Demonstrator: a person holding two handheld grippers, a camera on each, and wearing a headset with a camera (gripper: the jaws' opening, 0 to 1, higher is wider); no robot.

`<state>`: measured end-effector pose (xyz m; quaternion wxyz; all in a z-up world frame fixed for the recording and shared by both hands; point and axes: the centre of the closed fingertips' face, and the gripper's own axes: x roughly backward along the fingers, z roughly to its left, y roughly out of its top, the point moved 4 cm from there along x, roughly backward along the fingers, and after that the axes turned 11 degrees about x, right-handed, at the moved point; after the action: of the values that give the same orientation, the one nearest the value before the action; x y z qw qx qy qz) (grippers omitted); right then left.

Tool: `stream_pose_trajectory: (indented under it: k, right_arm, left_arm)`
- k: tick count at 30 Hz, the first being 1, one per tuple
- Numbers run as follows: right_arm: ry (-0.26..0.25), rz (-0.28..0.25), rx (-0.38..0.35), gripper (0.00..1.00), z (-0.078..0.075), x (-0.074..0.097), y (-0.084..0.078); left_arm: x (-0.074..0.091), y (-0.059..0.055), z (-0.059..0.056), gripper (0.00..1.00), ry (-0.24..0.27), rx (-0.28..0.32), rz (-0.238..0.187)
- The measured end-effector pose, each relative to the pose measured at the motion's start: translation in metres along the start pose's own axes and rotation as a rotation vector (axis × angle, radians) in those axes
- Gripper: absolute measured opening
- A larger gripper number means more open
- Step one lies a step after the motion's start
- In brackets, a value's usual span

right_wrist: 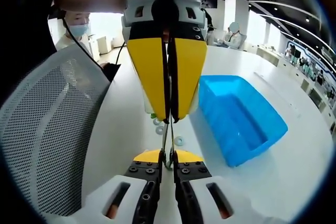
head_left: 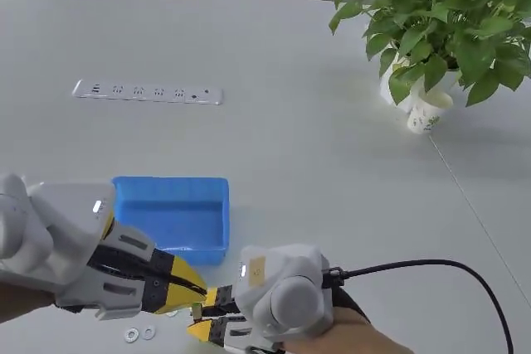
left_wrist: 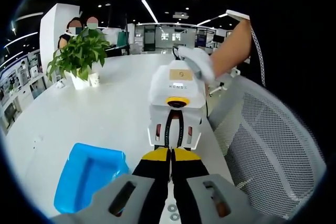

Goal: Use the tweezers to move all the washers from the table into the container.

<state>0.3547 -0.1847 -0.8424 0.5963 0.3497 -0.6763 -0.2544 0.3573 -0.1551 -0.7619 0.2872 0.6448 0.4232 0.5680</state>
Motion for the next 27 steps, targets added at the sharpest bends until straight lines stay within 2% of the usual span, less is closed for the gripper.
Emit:
stream_pose_trajectory:
  k: [12, 27]
  right_arm:
    - [-0.001, 0.005, 0.012, 0.09, 0.001, 0.0, 0.001]
    - [-0.006, -0.008, 0.022, 0.09, -0.002, 0.005, 0.011]
  left_arm:
    - [0.001, -0.001, -0.002, 0.03, 0.004, -0.005, 0.01]
    - [0.01, 0.008, -0.003, 0.03, 0.011, -0.01, 0.005]
